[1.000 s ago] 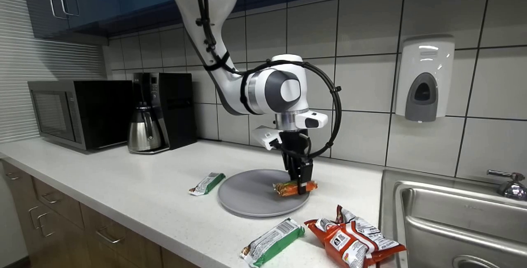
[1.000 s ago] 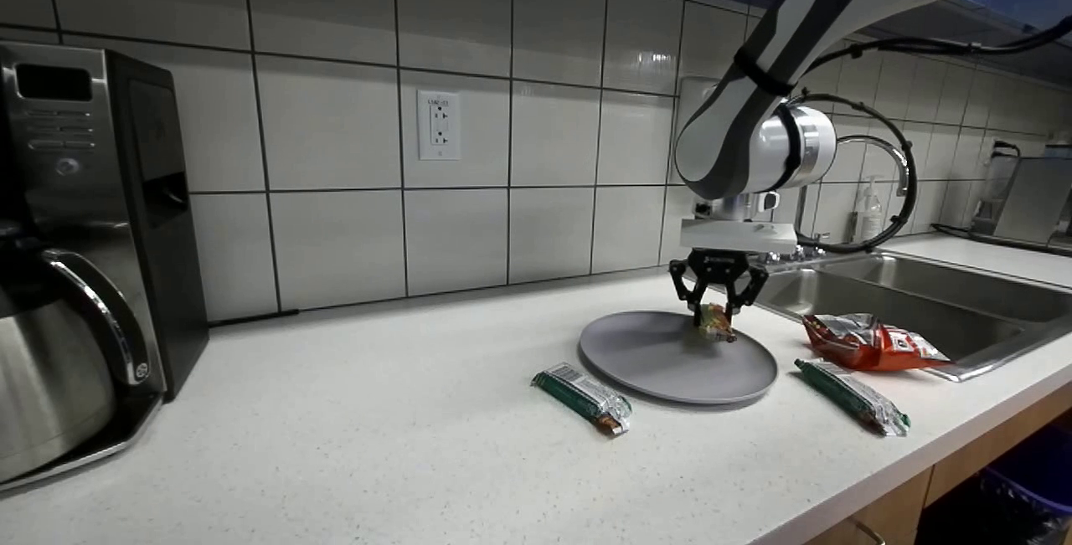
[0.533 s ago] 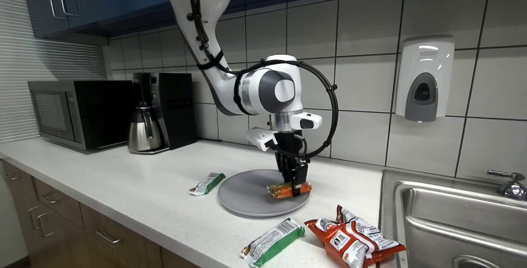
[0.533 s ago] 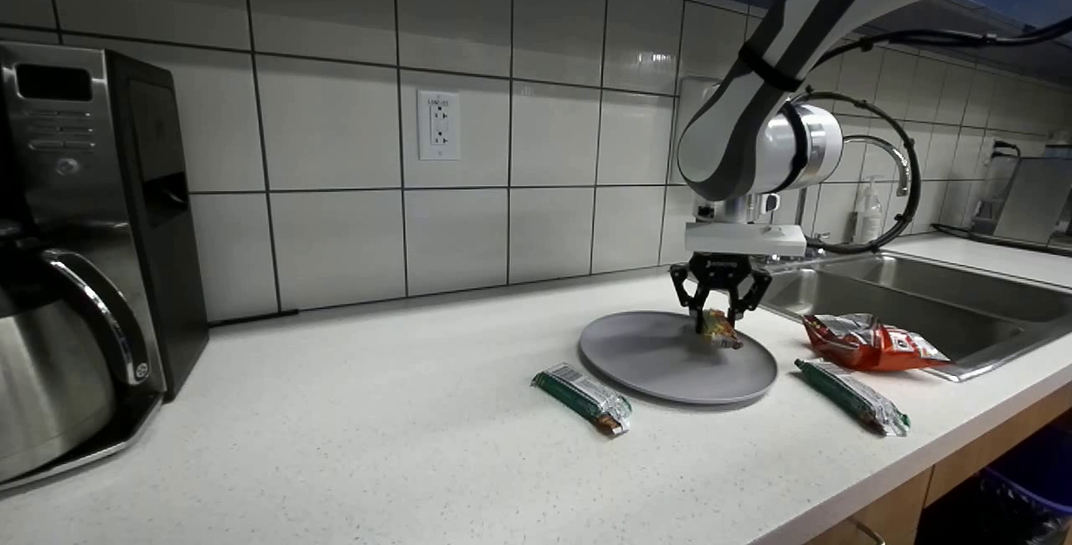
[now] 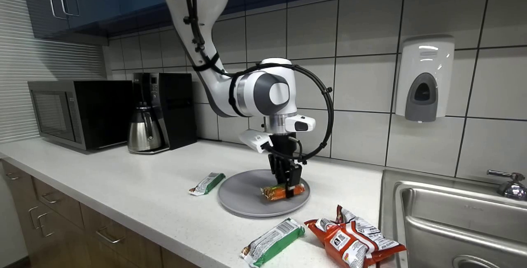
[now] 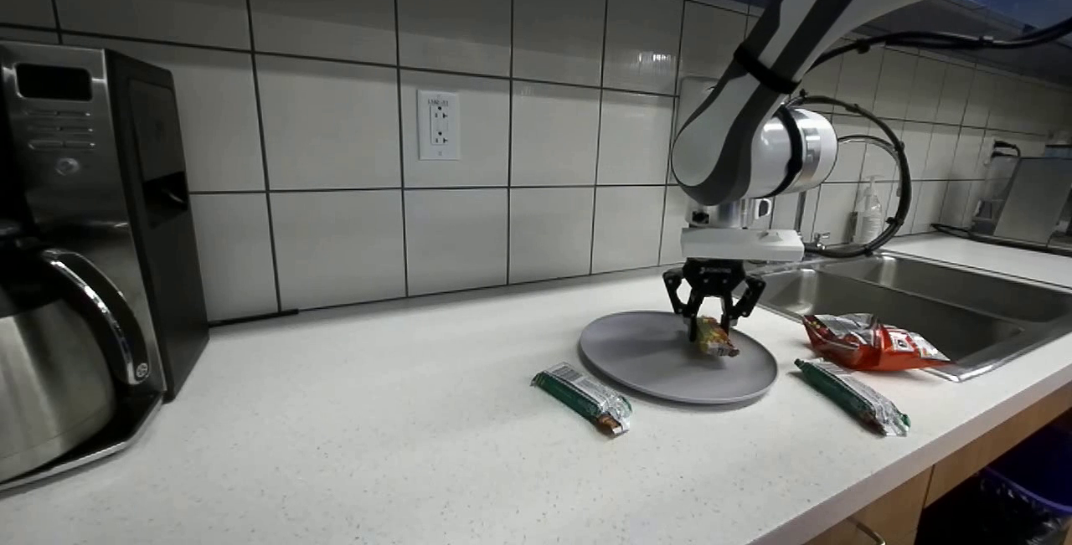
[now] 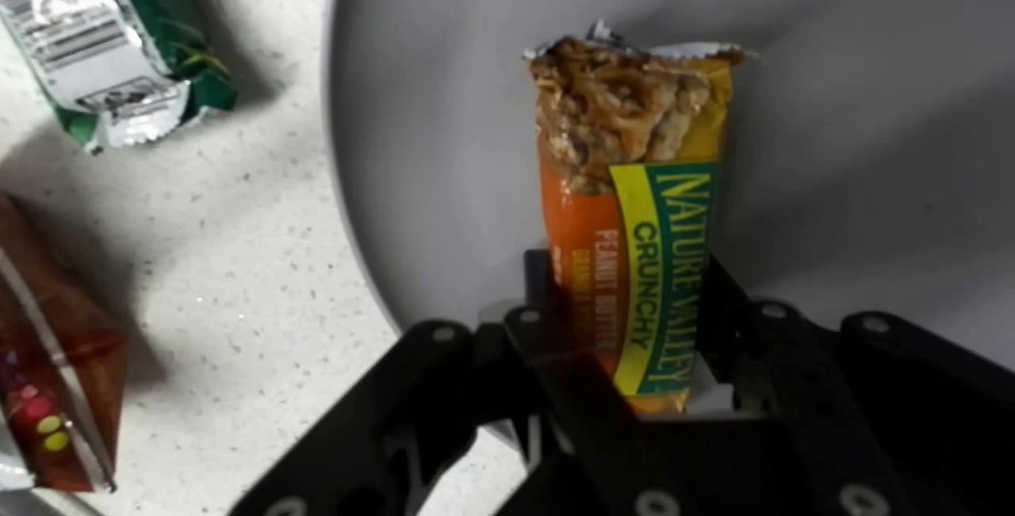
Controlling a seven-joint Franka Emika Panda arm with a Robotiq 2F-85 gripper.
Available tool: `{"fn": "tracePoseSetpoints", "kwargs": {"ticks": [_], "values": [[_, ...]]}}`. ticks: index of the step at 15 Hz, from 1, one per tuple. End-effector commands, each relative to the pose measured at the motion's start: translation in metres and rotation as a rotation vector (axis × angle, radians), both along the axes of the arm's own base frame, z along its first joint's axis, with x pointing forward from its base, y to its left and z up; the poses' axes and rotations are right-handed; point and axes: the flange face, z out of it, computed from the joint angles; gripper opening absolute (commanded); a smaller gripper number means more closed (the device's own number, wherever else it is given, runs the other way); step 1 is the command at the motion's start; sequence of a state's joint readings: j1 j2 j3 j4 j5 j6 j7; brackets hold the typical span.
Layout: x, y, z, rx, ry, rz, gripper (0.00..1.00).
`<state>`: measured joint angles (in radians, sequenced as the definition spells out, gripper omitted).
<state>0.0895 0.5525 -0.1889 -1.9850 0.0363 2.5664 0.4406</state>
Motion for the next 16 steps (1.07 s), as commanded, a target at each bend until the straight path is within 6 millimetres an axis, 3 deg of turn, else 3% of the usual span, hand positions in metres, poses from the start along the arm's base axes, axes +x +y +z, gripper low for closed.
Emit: {"fn": "tracePoseSetpoints", "kwargs": {"ticks": [1,6,16], "values": [[-0.003,-0.001,0.005,0.008,0.007,0.031,0.65],[-0.005,-0.007,0.011,0.008,-0.004,0.034,0.98],[-0.028,-0.025,0.038,0.014,-0.004,0.095,1.00]]}}
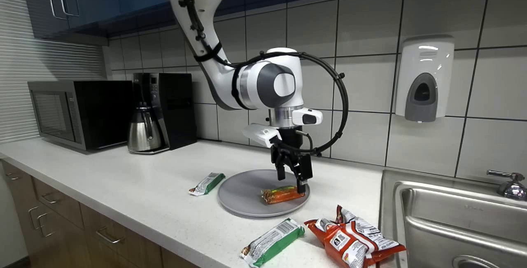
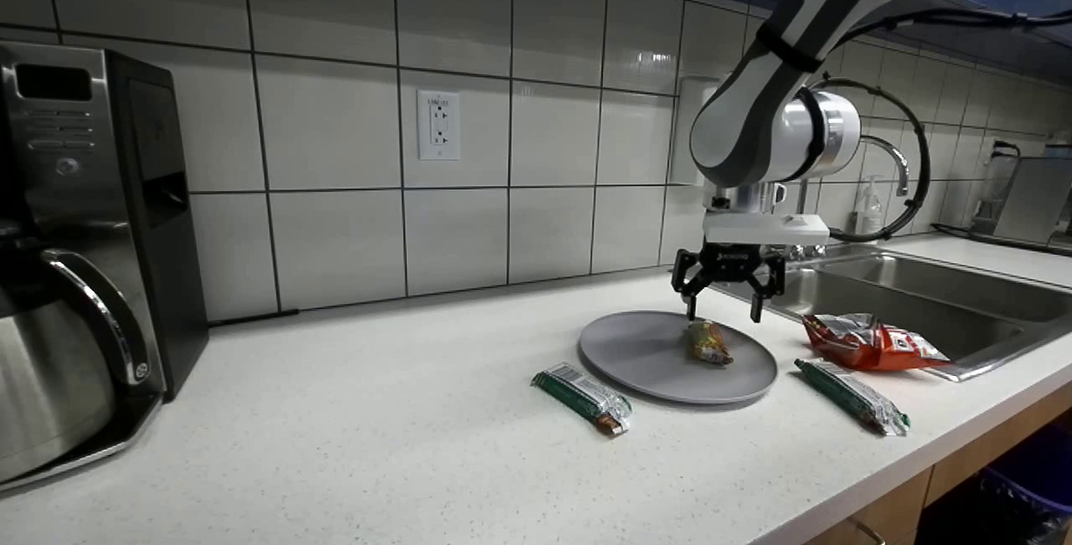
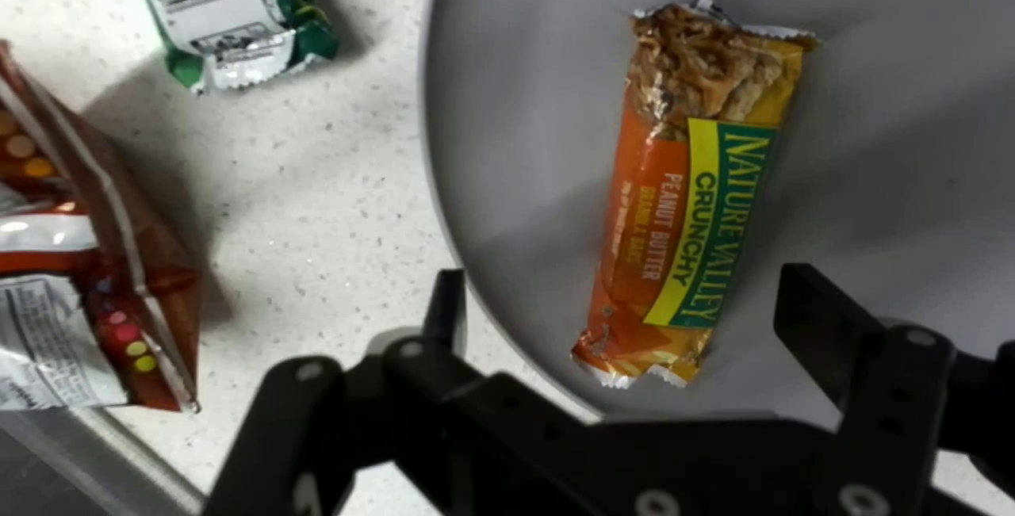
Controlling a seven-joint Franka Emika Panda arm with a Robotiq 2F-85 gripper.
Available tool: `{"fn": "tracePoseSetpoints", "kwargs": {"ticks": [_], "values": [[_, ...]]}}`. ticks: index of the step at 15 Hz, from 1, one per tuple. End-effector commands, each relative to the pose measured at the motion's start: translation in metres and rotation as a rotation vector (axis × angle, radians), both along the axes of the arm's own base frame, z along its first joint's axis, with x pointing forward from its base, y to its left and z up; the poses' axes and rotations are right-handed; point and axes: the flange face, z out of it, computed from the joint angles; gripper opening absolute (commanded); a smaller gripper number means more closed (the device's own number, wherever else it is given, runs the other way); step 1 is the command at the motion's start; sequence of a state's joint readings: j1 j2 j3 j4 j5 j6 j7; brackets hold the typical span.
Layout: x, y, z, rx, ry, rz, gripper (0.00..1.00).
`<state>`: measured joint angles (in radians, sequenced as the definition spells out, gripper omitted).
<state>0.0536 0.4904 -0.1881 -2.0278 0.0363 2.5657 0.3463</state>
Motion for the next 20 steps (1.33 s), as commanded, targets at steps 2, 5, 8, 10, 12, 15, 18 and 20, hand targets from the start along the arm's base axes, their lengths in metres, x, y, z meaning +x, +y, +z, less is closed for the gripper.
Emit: {"fn": "tracePoseSetpoints", "kwargs": {"ticks": [2,5,8,10,12,15,18,20], "values": [[-0.027,-0.007,0.021,0.009,0.014,0.056,1.00],[-0.041,-0.010,0.022,0.009,0.028,0.074,1.00],[-0.057,-0.011,0.018,-0.002,0.055,0.090,1.00],[-0.068,-0.011,0.013,-0.011,0.075,0.100,1.00],[-0.077,-0.013,0.010,-0.019,0.091,0.103,1.00],[-0.089,-0.016,0.008,-0.024,0.105,0.102,1.00],[-0.098,-0.019,0.009,-0.027,0.109,0.100,1.00],[-0.105,-0.020,0.010,-0.018,0.107,0.090,1.00]]}}
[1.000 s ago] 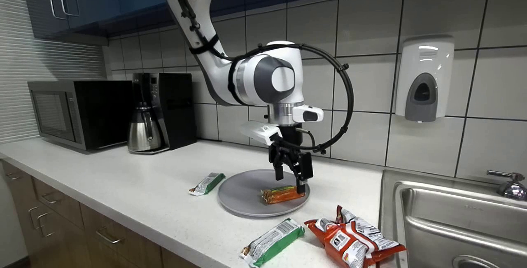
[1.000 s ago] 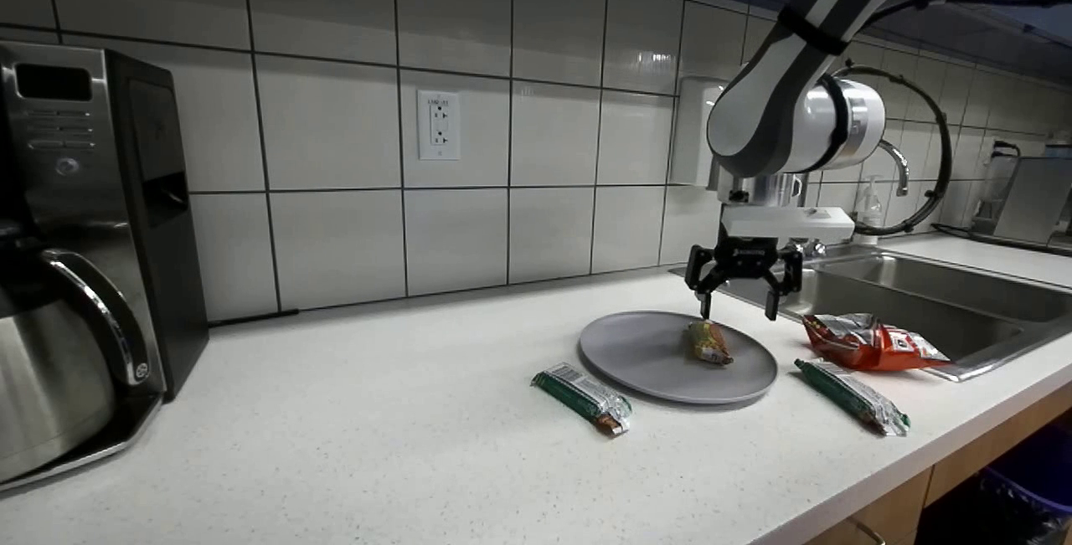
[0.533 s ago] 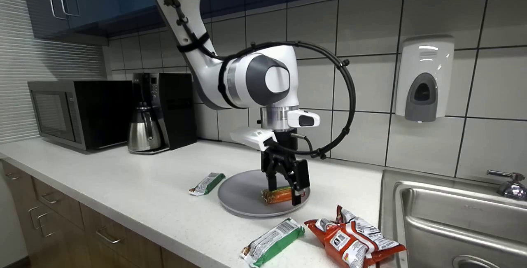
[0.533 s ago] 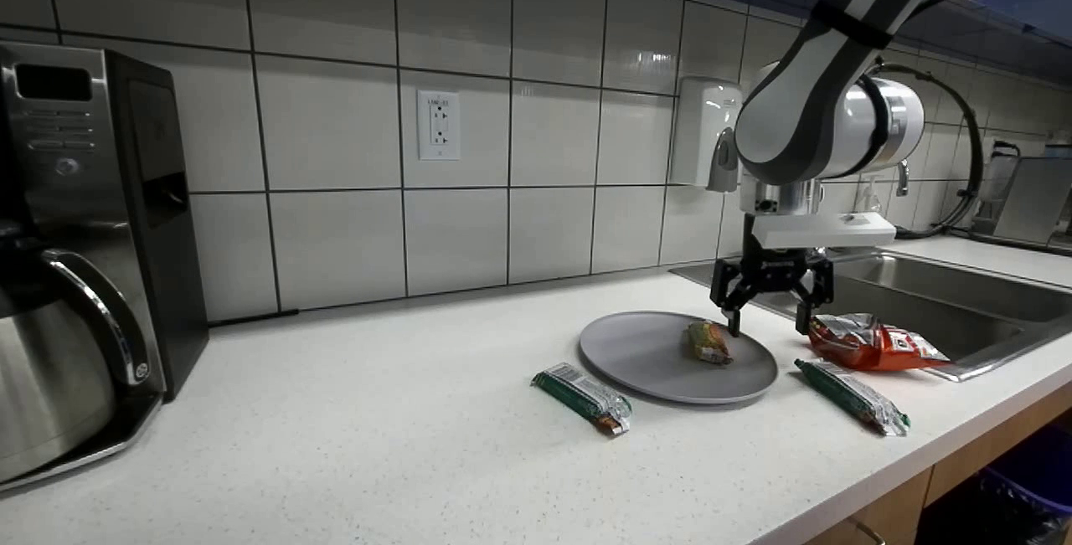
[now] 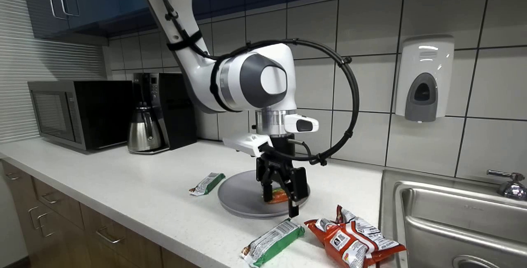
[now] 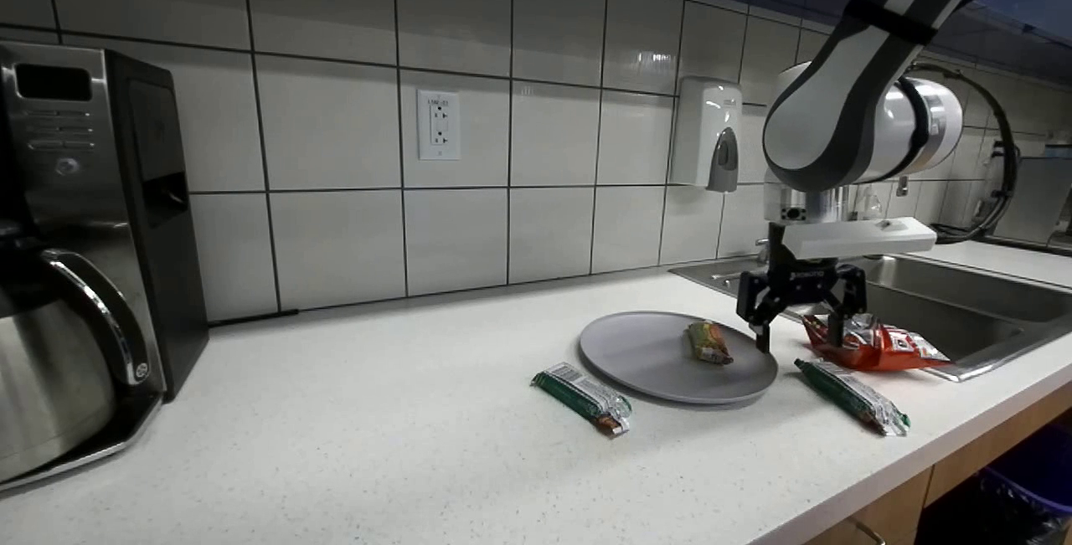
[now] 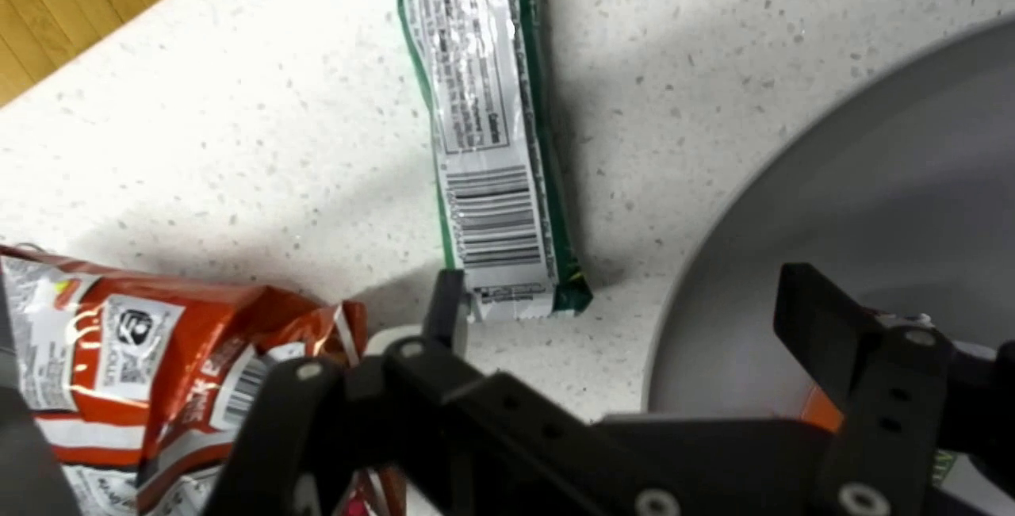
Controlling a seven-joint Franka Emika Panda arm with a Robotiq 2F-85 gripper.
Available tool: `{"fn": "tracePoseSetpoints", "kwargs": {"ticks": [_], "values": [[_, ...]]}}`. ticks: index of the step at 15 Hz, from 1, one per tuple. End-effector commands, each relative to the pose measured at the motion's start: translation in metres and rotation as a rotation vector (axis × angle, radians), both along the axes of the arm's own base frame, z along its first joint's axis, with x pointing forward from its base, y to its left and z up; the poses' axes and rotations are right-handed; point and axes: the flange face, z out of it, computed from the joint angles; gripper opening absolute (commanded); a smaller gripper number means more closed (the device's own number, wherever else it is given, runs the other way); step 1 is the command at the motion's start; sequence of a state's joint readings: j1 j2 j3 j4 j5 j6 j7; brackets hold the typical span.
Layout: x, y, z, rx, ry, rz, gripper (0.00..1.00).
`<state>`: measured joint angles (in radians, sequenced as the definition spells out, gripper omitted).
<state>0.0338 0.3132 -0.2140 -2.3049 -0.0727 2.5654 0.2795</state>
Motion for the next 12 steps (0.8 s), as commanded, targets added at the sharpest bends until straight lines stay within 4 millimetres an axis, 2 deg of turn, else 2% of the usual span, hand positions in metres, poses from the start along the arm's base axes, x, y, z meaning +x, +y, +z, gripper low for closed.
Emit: {"fn": "tracePoseSetpoints", "kwargs": {"ticks": [1,7,12], "values": [[-0.019,-0.005,0.013,0.008,-0.013,-0.012,1.00],[-0.034,-0.019,0.017,0.043,-0.018,-0.080,1.00],[-0.045,-0.026,0.011,0.059,-0.006,-0.112,1.00]]}}
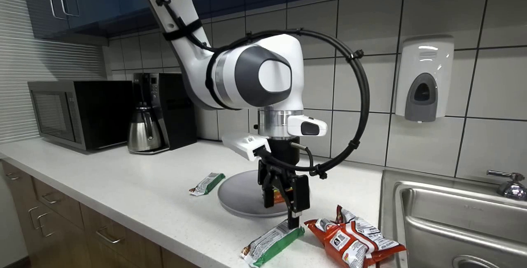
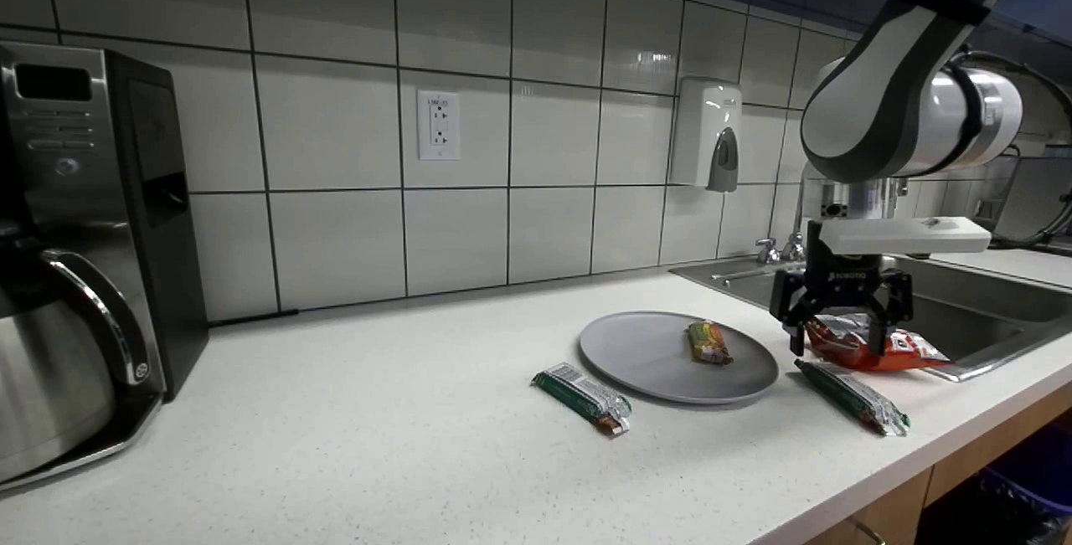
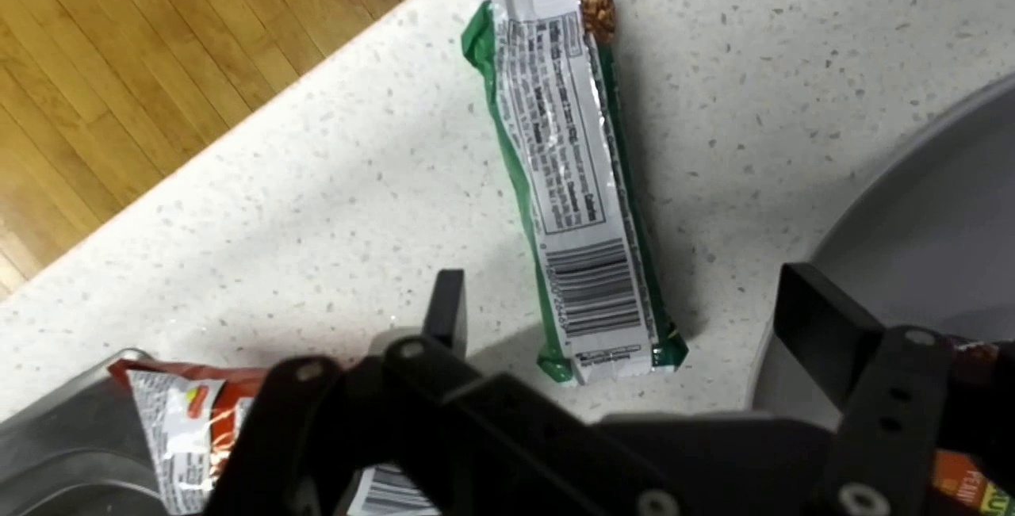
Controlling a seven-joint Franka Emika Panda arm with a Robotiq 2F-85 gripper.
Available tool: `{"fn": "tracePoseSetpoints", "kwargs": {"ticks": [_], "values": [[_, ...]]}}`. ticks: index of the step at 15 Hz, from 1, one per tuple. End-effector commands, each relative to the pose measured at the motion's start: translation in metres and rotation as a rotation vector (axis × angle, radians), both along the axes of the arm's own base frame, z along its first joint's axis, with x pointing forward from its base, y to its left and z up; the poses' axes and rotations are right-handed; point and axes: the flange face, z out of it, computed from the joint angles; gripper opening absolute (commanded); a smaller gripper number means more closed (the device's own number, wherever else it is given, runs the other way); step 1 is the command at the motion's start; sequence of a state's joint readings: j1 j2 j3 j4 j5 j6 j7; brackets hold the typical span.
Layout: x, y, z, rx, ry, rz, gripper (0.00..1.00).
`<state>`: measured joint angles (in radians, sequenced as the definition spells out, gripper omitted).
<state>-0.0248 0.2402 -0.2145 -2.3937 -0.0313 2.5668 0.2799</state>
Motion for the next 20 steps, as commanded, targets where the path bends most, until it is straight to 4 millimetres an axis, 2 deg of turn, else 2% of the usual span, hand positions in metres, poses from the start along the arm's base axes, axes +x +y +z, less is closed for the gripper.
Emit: {"fn": "tracePoseSetpoints", "kwargs": {"ticks": [1,6,19,20], "values": [[-0.013,-0.003,0.002,0.023,-0.009,-0.013,1.00],[-0.017,-0.006,-0.006,0.021,0.004,-0.008,1.00],[-0.011,-0.017,-0.036,0.013,0.018,0.022,1.00],[-0.010,-0.017,-0.037,0.014,0.016,0.022,0.90]]}}
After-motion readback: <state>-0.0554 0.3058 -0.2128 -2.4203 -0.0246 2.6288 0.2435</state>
